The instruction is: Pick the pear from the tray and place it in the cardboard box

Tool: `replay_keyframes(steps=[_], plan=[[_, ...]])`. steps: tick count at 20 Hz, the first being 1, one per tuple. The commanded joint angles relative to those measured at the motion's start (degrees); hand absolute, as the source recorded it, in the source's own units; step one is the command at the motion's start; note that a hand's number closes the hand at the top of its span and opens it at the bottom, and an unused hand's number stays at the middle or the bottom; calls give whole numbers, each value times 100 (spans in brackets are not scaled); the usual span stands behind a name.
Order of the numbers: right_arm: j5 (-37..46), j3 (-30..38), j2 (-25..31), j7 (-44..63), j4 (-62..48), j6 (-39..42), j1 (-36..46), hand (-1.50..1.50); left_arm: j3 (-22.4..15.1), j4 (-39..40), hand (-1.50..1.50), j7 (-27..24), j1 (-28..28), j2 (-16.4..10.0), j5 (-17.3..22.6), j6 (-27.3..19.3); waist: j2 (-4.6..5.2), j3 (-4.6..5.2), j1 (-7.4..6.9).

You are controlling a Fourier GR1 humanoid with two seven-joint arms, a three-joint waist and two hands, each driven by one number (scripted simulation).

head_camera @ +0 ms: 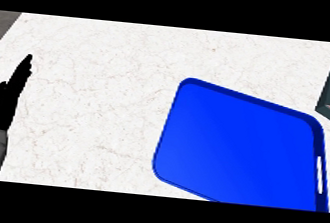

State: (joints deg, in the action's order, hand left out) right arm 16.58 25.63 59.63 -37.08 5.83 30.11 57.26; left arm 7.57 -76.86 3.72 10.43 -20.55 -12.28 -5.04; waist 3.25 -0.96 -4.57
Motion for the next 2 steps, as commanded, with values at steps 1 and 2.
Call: replay_keyframes(steps=[1,2], plan=[[76,-90,180,-468,84,720,-251,-150,-41,27,0,-3,13,48,-52,-48,23,-13,34],[90,-104,212,-423,117,637,-262,-150,-64,3,0,-15,12,90,-39,-48,35,-17,-1]])
